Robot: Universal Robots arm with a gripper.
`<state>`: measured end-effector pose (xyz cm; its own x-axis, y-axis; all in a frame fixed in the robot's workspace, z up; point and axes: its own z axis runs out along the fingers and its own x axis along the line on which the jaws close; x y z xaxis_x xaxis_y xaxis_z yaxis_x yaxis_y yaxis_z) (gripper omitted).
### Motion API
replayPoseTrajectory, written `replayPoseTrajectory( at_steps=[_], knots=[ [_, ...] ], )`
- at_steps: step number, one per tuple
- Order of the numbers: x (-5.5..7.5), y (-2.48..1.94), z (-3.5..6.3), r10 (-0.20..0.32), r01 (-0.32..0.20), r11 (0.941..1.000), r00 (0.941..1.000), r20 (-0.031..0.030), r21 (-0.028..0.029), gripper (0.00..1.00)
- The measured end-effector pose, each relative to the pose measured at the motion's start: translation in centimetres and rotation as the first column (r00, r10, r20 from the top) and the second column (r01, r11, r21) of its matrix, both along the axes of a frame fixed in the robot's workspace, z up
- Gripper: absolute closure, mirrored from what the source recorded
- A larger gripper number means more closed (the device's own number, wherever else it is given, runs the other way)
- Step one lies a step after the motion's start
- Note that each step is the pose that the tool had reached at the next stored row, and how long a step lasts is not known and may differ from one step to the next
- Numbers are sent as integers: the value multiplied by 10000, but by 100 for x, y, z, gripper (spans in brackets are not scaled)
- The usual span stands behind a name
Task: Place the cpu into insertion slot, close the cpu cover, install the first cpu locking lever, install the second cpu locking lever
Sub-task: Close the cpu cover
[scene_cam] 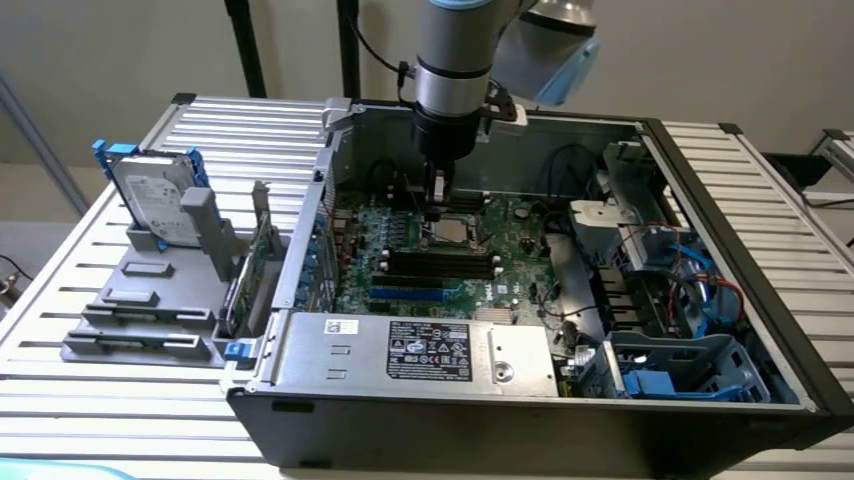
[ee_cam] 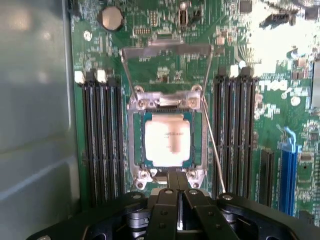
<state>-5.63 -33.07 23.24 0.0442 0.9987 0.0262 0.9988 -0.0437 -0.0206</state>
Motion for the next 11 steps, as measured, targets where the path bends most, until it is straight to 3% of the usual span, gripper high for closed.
replayPoseTrajectory(
  at_steps=[11],
  knots=[
    [499,-7,236,2,-2,10000,9998,-211,0,89]
  ],
)
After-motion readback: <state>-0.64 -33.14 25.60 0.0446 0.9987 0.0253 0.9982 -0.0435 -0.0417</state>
